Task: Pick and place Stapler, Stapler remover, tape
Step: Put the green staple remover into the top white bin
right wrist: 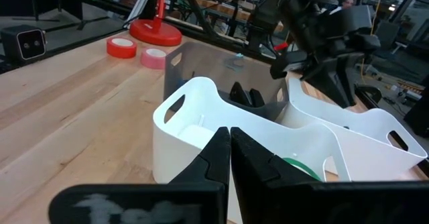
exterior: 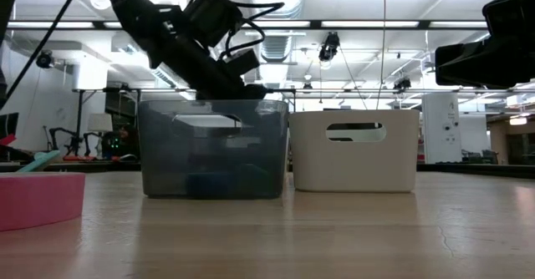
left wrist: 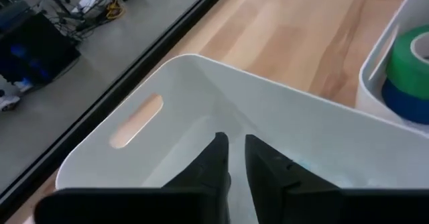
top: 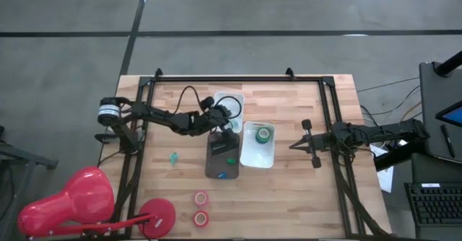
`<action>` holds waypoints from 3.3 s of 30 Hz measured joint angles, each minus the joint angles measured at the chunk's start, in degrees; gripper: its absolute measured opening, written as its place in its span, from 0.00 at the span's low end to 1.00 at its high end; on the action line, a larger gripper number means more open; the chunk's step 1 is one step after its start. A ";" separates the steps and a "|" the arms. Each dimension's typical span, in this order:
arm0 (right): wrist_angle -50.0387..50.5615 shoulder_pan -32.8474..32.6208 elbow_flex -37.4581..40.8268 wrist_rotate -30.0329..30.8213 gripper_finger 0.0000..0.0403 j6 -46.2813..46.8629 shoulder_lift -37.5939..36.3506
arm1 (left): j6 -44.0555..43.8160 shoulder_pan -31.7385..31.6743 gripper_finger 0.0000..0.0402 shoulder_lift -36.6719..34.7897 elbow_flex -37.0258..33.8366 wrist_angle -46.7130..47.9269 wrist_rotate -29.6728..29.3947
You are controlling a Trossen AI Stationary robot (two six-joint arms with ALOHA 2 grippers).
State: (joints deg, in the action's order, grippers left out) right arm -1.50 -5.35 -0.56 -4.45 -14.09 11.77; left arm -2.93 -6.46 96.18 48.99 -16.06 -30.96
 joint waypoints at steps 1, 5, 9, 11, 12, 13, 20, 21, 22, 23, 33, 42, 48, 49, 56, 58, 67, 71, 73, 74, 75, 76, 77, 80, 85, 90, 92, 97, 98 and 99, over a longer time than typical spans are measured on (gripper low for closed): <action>-0.01 0.01 0.00 0.00 0.02 0.01 0.00 | -0.37 0.00 0.15 -0.14 0.21 0.14 0.00; -0.01 -0.01 0.00 -0.02 0.02 -0.01 0.00 | -2.78 0.76 0.20 -3.18 1.79 4.16 0.01; -0.02 0.00 0.00 0.00 0.02 0.00 0.02 | -9.05 2.94 0.24 -9.29 3.39 13.76 0.28; -0.04 0.01 0.00 0.00 0.02 0.11 0.00 | -12.72 4.18 0.26 -12.69 3.47 18.54 0.29; -0.02 -0.01 0.00 -0.02 0.02 0.11 0.02 | -15.25 4.80 0.27 -14.26 3.43 20.74 0.30; -0.01 0.01 0.00 0.00 0.02 0.07 0.02 | -17.93 5.47 0.29 -15.92 3.41 23.18 0.30; 0.00 -0.01 0.00 0.00 0.02 0.09 0.00 | -32.77 12.10 0.47 -23.46 3.26 40.62 0.56; 0.00 0.01 0.00 0.00 0.02 0.11 0.02 | -34.99 13.05 0.49 -24.10 3.26 43.22 1.41; -0.01 0.01 0.00 0.00 0.02 0.07 0.01 | -36.66 13.99 0.50 -24.58 3.26 45.56 2.58; -0.01 -0.01 0.00 -0.02 0.02 0.00 0.00 | -38.40 14.89 0.51 -25.10 3.26 48.01 4.17; -0.01 -0.01 0.00 -0.01 0.02 -0.02 0.02 | -60.47 24.38 0.51 -26.27 3.18 71.09 11.26; -0.02 0.01 0.00 0.00 0.02 -0.01 0.02 | -73.46 31.46 0.51 -26.27 0.58 80.59 12.84; -0.02 -0.01 0.00 0.00 0.02 0.08 0.02 | -77.99 36.31 0.51 -26.27 -1.34 81.24 15.28; -0.02 0.01 0.00 0.00 0.02 0.11 0.02 | -79.07 37.02 0.51 -26.27 -1.66 81.49 15.27; -0.02 0.00 0.00 0.00 0.02 -0.01 0.02 | -87.41 41.65 0.51 -26.27 -5.24 81.52 13.43; -0.02 0.00 0.00 0.00 0.02 0.11 0.02 | -88.95 42.36 0.51 -26.27 -6.43 81.46 13.35; -0.02 0.00 0.00 0.00 0.02 0.11 0.02 | -88.71 42.66 0.51 -26.27 -12.23 76.59 9.29; -0.02 -0.01 0.00 0.00 0.02 0.11 0.02 | -89.15 42.66 0.51 -26.31 -14.03 73.86 9.88; -0.02 0.01 0.00 0.00 0.02 0.08 0.02 | -89.26 42.66 0.51 -26.31 -14.23 72.72 9.88; -0.02 0.00 0.00 0.00 0.02 0.00 0.02 | -88.86 42.66 0.51 -26.31 -14.24 72.21 9.67; -0.02 -0.01 0.00 -0.01 0.02 0.01 0.02 | -88.43 42.66 0.51 -26.31 -14.25 71.83 9.25; -0.02 0.01 0.00 0.00 0.02 0.11 0.02 | -87.94 42.66 0.51 -26.31 -14.25 71.48 8.92; -0.02 -0.01 0.00 0.00 0.02 0.11 0.02 | -87.37 42.66 0.51 -26.31 -14.26 71.23 8.75; -0.02 -0.01 0.00 0.00 0.02 0.04 0.02 | -85.69 42.66 0.51 -26.31 -14.33 69.98 9.11; -0.02 0.01 0.00 0.00 0.02 0.07 0.01 | -82.08 42.66 0.51 -26.67 -14.32 68.77 9.95; -0.02 -0.01 0.00 0.00 0.02 0.00 0.02 | -76.14 42.61 0.49 -27.01 -14.30 68.11 7.54; -0.02 -0.01 0.00 0.00 0.02 0.10 0.02 | -75.44 42.58 0.48 -27.01 -14.66 67.98 6.05; -0.02 -0.01 0.00 0.00 0.02 0.08 0.02 | -73.17 42.58 0.44 -27.21 -16.70 63.23 4.86; -0.02 0.01 0.00 0.00 0.02 0.02 0.02 | -72.72 42.57 0.43 -27.25 -17.28 61.37 4.84; -0.02 0.01 0.00 0.00 0.02 0.03 0.02 | -72.07 42.56 0.42 -27.33 -17.79 59.67 4.81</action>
State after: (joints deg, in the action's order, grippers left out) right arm -1.52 -5.35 -0.56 -4.45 -14.05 11.79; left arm -75.00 36.10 68.85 31.20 43.61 -26.15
